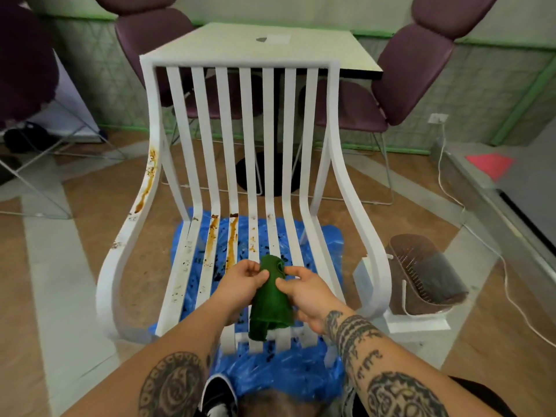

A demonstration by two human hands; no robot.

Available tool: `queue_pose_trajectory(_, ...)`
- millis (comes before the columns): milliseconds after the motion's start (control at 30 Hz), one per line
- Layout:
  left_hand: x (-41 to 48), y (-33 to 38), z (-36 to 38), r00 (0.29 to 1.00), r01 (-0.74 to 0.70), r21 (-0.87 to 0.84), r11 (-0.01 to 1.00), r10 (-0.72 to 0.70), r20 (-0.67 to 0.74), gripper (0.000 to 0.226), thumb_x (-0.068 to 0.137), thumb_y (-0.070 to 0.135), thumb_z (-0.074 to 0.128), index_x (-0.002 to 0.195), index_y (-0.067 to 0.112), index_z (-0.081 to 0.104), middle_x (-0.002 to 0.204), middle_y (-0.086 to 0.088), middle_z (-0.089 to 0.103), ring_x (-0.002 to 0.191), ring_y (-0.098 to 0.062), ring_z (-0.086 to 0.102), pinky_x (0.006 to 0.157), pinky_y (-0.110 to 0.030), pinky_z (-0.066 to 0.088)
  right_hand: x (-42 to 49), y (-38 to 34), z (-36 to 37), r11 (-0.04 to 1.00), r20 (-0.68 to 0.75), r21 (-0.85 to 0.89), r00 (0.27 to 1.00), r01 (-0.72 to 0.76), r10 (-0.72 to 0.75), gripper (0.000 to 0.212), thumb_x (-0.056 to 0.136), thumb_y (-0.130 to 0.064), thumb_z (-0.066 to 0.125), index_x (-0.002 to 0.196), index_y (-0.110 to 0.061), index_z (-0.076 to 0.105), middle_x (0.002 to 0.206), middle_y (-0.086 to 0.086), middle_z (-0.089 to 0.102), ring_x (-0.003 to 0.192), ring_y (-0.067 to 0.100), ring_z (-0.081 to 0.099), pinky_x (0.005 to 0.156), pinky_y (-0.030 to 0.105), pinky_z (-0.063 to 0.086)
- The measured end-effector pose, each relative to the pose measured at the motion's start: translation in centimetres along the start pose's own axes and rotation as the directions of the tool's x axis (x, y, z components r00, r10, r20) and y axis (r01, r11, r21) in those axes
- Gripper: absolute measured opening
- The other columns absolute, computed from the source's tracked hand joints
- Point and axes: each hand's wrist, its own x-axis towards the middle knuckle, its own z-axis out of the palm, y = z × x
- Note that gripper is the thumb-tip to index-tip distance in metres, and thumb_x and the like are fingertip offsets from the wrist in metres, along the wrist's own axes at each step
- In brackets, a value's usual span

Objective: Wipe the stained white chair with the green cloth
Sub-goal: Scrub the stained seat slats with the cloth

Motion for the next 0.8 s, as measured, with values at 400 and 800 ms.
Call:
queue_pose_trajectory(400,-1.4,2.7,-0.9,0.998,-0.026,-0.002,1.000,0.026,-0.055,0.037,0.092,-0.010,0.044,0.116,0.014,0.060,0.115,-0.008,0.067,0.093,-0.025,0.066,0.064,-0.036,0.053,-0.3,-3.0,2.5,0.988,-0.069,-0.080,0.988,0.135,-0.140,0.026,0.094,-0.033,0.072,0.107,-0.010,0.070,0.099,0.010,0.078,0.092,0.027,0.075,0.083,0.044,0.063)
queue_pose_trajectory(800,-1.9,4.0,-0.5,0.994,-0.013,-0.334,0.942,0.047,0.096,0.037,0.102,0.041,0.054,0.121,0.013,0.069,0.110,-0.015,0.076,0.102,-0.031,0.073,0.090,-0.045,0.057,-0.7,-6.0,3.3,0.991,-0.031,-0.094,0.995,0.091,-0.094,0.035,0.098,-0.050,0.060,0.107,-0.018,0.073,0.091,-0.001,0.069,0.080,0.015,0.060,0.064,0.028,0.049)
